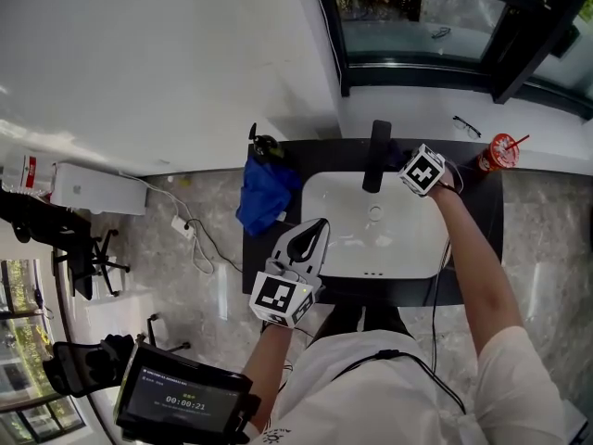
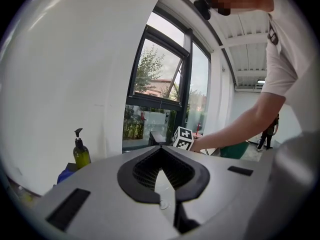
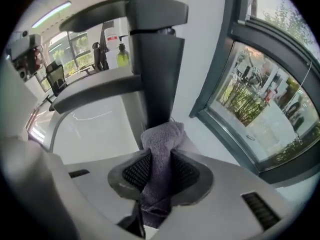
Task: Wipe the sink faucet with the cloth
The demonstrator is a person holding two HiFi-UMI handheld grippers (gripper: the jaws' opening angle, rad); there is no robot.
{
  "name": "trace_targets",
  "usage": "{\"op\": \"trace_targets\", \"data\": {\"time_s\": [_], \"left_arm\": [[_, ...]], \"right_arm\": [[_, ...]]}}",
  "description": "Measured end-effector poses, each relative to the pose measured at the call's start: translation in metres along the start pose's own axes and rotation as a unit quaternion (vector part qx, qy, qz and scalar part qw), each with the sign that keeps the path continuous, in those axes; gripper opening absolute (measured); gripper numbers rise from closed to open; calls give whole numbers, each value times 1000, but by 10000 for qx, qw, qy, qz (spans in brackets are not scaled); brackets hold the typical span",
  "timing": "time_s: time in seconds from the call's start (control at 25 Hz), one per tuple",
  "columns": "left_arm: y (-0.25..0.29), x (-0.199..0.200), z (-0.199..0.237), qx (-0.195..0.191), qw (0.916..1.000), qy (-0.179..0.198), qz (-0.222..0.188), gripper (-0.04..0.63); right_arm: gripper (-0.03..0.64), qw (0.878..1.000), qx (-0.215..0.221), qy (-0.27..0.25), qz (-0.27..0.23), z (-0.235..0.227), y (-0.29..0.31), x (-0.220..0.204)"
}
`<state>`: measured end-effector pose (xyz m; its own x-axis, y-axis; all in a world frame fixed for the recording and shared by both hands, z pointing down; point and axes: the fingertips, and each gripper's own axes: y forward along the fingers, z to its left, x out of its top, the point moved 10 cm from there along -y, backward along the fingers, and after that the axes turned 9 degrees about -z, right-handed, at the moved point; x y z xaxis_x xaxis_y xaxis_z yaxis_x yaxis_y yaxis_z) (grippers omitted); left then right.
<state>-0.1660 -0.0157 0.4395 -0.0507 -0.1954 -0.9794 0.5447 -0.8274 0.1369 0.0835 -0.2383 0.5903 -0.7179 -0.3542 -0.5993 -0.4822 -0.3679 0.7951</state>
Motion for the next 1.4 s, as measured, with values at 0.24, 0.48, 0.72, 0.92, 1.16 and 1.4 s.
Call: {"op": "trace_targets", "data": {"time_s": [0.24, 0.48, 0.72, 0.92, 1.16, 1.4], "left_arm": [[5, -1, -1, -109, 9999, -38, -46, 0], [16, 5, -11, -338, 9993, -12, -176, 0], [22, 6, -19, -458, 9987, 6, -208, 0], [25, 9, -20, -491, 9985, -11, -246, 0], [20, 7, -17, -400, 9990, 0, -213, 0], [16, 4, -15, -294, 9994, -5, -173, 0]], "right_arm": [[103, 9969, -149, -353, -692, -9, -36, 23], [103, 9862, -47, -692, -1500, -8, -91, 44], [103, 9427, 88, 720, -3256, -21, -143, 37], [103, 9326, 126, 1366, -3339, -15, -139, 8], [103, 9596, 337, 1338, -2450, 15, -93, -31], [103, 9866, 1014, 286, -1243, 51, -46, -32]]}}
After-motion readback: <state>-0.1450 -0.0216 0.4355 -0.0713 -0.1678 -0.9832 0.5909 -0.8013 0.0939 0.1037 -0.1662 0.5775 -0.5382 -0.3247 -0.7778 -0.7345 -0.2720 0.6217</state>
